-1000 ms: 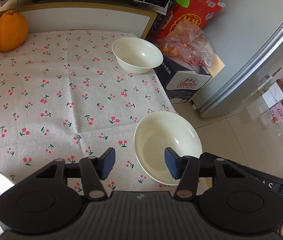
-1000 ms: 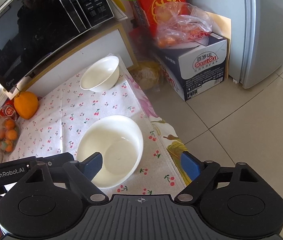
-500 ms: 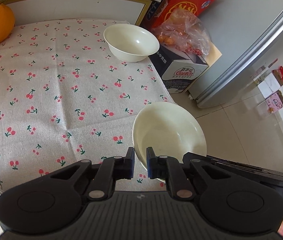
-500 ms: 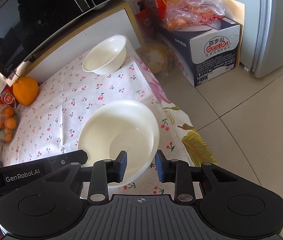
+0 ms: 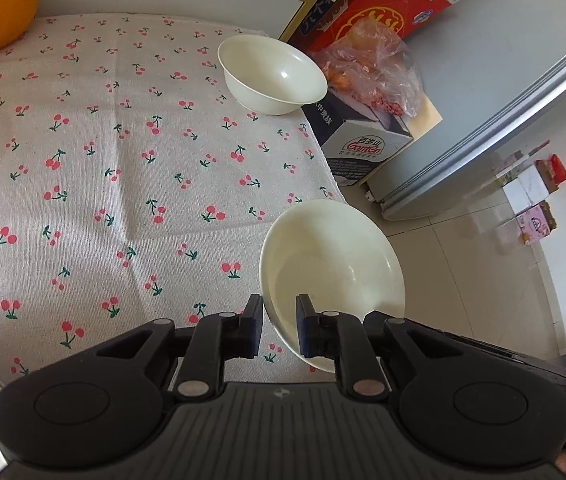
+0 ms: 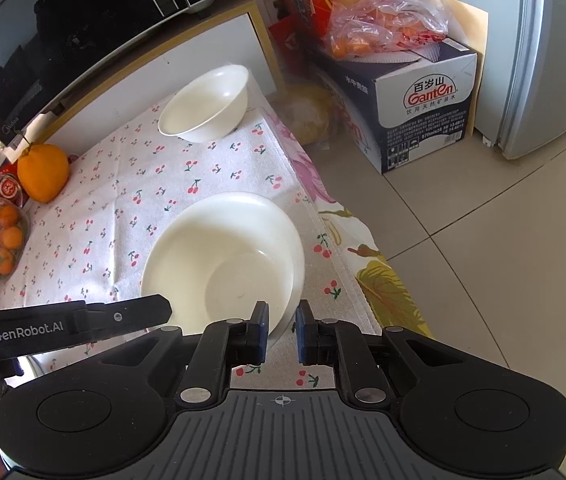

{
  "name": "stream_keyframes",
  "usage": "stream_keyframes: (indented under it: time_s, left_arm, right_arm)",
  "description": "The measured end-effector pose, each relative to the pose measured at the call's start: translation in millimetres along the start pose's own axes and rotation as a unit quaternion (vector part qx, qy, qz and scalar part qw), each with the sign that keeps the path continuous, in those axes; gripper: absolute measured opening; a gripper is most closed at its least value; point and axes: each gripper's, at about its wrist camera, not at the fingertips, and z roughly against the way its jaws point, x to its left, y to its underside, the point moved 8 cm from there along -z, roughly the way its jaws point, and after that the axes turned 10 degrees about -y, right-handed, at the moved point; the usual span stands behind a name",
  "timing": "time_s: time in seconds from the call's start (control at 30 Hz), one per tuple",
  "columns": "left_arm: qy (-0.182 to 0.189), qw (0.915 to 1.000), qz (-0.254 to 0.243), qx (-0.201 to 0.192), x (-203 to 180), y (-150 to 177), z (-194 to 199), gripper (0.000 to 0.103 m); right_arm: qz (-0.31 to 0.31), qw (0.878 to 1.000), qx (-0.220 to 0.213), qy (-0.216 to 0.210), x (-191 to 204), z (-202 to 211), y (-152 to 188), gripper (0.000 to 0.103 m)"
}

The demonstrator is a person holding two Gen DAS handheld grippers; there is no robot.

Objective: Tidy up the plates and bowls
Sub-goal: 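Lift the cream bowl with both tools and lower it into the white bowl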

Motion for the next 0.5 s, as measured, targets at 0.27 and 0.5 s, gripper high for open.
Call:
stream_keyframes:
  time_s: [0.27, 0.5]
  left_arm:
    - [0.009, 0.9997, -0.002, -0.021, 0.6, -2.7, 24.1, 0.009]
    - [0.014, 0.9986, -0.005, -0.051, -2.6, -0.1, 50.2, 0.008]
  right_arm:
    - [0.011, 0.999, -0.025, -0.017, 9.0, 17.9, -5.5, 0.013]
    - [0.027, 0.998, -0.047, -0.043, 21.6, 40.0, -7.3, 0.013]
